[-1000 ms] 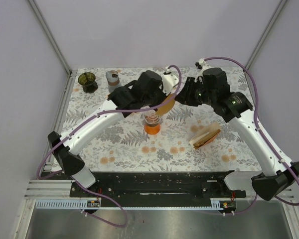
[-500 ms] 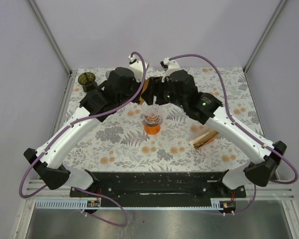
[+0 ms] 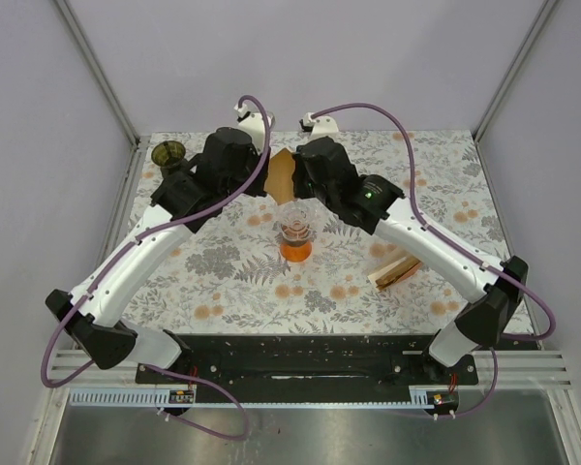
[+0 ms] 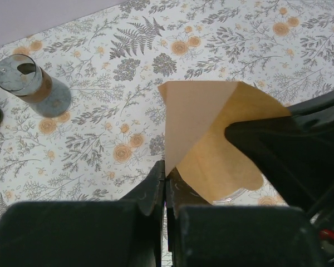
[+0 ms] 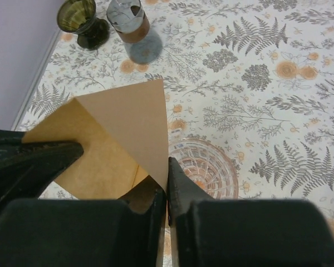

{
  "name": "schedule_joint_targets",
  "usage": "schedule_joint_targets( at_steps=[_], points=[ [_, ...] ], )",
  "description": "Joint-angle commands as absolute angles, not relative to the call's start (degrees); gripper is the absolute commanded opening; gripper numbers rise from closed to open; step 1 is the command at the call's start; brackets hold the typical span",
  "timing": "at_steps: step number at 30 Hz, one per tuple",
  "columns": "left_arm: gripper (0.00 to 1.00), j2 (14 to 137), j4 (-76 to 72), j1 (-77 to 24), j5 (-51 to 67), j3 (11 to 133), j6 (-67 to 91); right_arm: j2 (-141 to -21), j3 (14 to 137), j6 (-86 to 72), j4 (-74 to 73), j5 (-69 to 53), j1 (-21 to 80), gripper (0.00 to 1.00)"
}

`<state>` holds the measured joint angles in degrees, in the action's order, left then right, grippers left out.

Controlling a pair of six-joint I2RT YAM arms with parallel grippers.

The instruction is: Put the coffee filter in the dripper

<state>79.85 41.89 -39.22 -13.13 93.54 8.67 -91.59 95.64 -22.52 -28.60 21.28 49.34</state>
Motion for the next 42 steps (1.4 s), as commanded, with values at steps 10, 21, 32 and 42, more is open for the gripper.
schedule_joint_targets(
  at_steps=[10,21,32,42],
  points=[
    [0.0,76.99,44.82,-36.83,-5.81,91.76,6.15,-97.46,114.77,-20.57,-57.28,9.86,43.86,0.0],
    [0.06,79.19,47.81,-36.74,-0.26,90.53,4.57,-104.94,121.46,-18.99,-71.63,0.18,42.98,0.0],
    [0.07,82.97,48.96,-36.39,1.49,90.36,3.25,-110.22,129.47,-18.02,-79.28,2.37,42.28,0.0],
    [0.0,85.16,49.31,-35.77,4.13,91.23,4.31,-105.13,124.29,-16.53,-70.24,2.2,42.36,0.36]
  ],
)
